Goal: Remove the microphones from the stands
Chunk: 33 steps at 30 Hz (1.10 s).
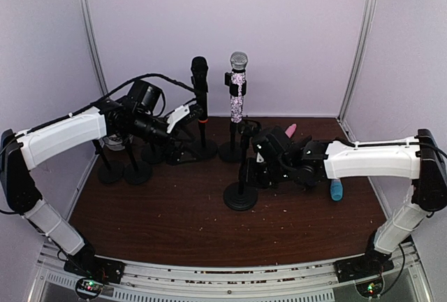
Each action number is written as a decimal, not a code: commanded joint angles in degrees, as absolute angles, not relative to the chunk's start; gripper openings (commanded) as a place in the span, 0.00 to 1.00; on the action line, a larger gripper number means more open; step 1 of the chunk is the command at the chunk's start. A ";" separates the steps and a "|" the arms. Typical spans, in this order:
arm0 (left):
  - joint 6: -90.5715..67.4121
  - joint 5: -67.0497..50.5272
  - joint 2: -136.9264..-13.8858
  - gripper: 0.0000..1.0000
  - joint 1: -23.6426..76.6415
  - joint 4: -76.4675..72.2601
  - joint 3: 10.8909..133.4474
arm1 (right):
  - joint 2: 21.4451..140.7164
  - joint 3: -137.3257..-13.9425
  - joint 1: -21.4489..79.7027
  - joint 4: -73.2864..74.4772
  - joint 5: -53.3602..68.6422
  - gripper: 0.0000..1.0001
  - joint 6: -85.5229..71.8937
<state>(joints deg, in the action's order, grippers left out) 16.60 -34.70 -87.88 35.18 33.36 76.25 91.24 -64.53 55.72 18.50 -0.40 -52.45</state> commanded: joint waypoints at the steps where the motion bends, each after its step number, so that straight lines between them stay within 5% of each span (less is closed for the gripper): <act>1: 17.75 -34.20 -85.83 0.89 34.44 33.63 76.55 | 92.13 -62.26 56.06 26.30 -6.12 0.05 -47.75; 9: 17.92 -33.80 -85.54 0.89 34.12 34.16 76.96 | 83.67 -59.51 56.02 20.17 -6.41 0.56 -44.64; 13: 17.88 -33.81 -85.44 0.90 33.93 34.23 77.17 | 78.83 -54.40 56.04 13.46 -4.37 0.67 -44.87; 22: 17.88 -33.67 -85.12 0.89 33.66 34.51 77.24 | 71.11 -40.13 54.07 -9.84 5.64 0.60 -50.07; 33: 18.79 -33.49 -84.06 0.89 32.39 36.65 77.89 | 76.35 -45.71 57.82 -2.06 -5.69 0.50 -38.86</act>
